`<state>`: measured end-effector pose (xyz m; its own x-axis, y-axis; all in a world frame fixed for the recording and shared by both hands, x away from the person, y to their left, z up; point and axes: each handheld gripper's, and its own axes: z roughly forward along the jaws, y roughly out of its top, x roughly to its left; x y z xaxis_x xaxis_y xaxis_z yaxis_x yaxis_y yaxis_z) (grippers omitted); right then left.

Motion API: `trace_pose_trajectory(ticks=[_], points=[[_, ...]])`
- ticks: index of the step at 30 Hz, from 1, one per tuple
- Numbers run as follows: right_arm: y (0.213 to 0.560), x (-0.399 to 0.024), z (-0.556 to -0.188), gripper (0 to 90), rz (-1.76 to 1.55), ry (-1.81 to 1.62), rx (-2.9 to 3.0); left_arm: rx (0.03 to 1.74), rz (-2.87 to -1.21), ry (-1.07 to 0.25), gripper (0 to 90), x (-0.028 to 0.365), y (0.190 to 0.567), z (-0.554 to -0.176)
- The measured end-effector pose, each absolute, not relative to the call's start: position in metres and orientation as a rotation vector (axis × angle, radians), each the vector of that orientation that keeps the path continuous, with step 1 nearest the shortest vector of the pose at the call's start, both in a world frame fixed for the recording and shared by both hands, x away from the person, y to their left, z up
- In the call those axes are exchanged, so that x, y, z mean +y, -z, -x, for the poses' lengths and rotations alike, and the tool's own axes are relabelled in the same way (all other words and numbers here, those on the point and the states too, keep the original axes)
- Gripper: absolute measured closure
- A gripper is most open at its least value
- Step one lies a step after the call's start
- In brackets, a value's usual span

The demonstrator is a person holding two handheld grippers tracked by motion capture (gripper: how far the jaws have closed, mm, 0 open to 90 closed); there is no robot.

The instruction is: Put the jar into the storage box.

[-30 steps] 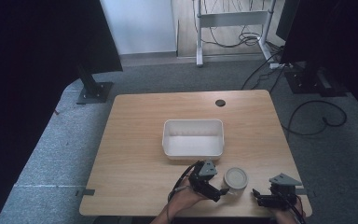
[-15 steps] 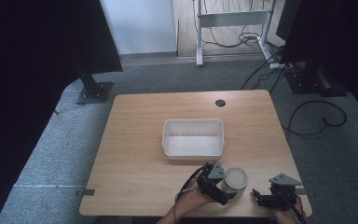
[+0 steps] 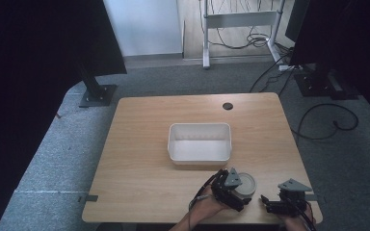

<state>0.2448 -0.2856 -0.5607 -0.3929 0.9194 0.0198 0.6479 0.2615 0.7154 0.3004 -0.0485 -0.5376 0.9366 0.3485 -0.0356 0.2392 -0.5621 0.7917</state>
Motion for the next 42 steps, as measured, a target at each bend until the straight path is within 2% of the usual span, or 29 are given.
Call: trace_pose_trajectory(ticks=[8,22,35,42], points=[[0.561,-0.286,-0.245,3.4,-1.422,-0.918,2.137,0.388,-2.2,-0.201,9.8,-0.054,0.537,-0.299],[0.561,-0.286,-0.245,3.4,-1.421,-0.919,2.138,0.41,-2.175,-0.23,10.1,-0.047,0.524,-0.297],[0.561,-0.286,-0.245,3.4,-1.421,-0.92,2.138,0.41,-2.182,-0.286,10.1,-0.032,0.51,-0.299],[0.561,-0.286,-0.245,3.4,-1.421,-0.92,2.138,0.437,-2.164,-0.274,10.1,-0.017,0.502,-0.305]])
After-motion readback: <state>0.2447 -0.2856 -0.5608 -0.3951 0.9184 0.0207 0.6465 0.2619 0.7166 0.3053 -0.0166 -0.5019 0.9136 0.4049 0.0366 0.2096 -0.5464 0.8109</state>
